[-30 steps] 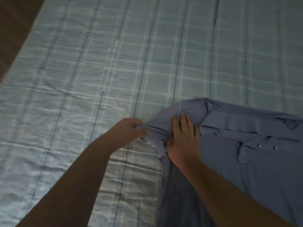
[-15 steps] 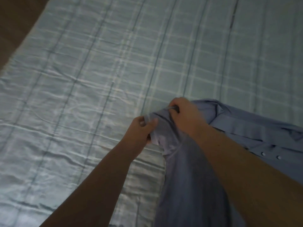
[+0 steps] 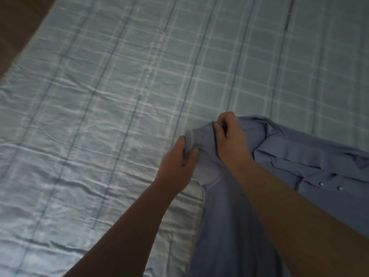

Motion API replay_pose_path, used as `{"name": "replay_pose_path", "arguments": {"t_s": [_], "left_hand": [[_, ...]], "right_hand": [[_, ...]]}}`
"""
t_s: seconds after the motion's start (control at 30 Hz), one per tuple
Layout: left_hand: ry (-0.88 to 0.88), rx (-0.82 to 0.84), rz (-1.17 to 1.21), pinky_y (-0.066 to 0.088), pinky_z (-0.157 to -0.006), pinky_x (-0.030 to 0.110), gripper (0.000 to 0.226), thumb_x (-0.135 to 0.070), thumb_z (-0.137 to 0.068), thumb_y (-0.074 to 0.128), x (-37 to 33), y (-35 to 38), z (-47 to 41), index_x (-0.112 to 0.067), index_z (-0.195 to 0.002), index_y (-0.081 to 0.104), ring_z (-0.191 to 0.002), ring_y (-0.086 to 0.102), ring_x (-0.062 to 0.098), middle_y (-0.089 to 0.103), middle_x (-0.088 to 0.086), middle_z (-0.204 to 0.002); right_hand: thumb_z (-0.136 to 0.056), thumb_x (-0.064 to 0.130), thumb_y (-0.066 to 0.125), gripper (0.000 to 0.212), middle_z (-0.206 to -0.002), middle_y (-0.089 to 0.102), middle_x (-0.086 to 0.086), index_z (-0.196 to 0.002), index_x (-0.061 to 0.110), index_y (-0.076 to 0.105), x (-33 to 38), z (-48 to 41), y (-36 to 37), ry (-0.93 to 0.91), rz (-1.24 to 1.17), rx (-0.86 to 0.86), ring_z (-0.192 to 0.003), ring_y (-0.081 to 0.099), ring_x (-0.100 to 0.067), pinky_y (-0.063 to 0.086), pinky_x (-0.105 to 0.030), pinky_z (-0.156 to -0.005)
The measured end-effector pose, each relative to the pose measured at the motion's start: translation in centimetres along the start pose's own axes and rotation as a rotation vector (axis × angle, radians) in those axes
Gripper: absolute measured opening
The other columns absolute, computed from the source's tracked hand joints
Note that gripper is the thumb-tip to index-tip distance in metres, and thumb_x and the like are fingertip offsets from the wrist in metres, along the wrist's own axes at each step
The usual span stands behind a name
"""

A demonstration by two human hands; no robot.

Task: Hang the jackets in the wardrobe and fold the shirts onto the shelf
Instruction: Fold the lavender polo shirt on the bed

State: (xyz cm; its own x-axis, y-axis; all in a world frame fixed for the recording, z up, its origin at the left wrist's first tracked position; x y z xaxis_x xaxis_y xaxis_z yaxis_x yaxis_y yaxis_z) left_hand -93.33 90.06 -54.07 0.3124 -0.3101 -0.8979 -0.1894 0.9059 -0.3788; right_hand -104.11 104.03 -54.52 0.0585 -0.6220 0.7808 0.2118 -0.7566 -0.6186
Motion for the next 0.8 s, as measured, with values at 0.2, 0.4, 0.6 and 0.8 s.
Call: {"name": "replay_pose_path", "arguments": {"t_s": [0.2, 0.4, 0.6, 0.8], "left_hand": [[0.038, -0.166, -0.090, 0.037, -0.053, 0.011, 0.015, -0.019, -0.097, 0.056, -0.9, -1.5, 0.4, -0.029, -0.092, 0.045, -0.063, 0.056, -0.002, 0.053, -0.016, -0.066], [-0.395, -0.107, -0.232, 0.030, -0.049, 0.016, 0.014, -0.025, -0.091, 0.060, 2.3, -2.0, 0.4, -0.019, -0.086, 0.049, -0.060, 0.050, 0.008, 0.053, -0.009, -0.067], [-0.400, -0.048, -0.257, 0.036, -0.055, 0.029, 0.012, -0.033, -0.095, 0.049, 1.5, -1.5, 0.9, -0.022, -0.089, 0.053, -0.069, 0.057, 0.017, 0.057, -0.006, -0.074], [-0.260, -0.131, -0.277, 0.033, -0.050, 0.021, 0.009, -0.014, -0.091, 0.050, 0.9, -0.9, 1.1, -0.020, -0.086, 0.046, -0.058, 0.047, 0.007, 0.050, -0.005, -0.068]], "right_hand": [[-0.099, 0.017, 0.051, 0.009, -0.082, 0.050, 0.004, -0.090, 0.016, 0.049, 1.8, 0.6, 0.1, -0.066, -0.006, -0.139, -0.078, 0.049, -0.013, 0.041, -0.024, -0.072], [-0.097, 0.022, 0.047, 0.057, -0.161, 0.024, -0.010, -0.152, 0.016, 0.031, -0.5, 2.2, 3.3, -0.146, 0.495, 0.222, -0.141, 0.032, -0.030, 0.032, -0.045, -0.114], [-0.099, 0.019, 0.042, 0.058, -0.160, 0.024, -0.015, -0.152, 0.005, 0.027, -1.5, 7.6, 0.6, -0.070, 0.484, -0.036, -0.148, 0.020, -0.028, 0.018, -0.044, -0.122], [-0.097, 0.044, 0.023, 0.070, -0.164, 0.014, -0.011, -0.157, 0.009, 0.013, -4.5, 8.0, 2.1, 0.074, 0.786, 0.131, -0.151, 0.012, -0.028, 0.012, -0.053, -0.121]]}}
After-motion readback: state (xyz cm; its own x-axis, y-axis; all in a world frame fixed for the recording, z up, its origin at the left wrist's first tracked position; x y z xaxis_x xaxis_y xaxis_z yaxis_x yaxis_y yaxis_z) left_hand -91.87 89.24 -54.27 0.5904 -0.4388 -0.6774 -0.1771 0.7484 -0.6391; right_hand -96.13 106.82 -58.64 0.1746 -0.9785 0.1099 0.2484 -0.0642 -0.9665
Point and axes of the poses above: each hand's wrist, its own z-axis away from the middle knuckle, its own y-axis out of the palm, x = y × z, the point moved 2 cm from there along -z, towards the middle knuckle
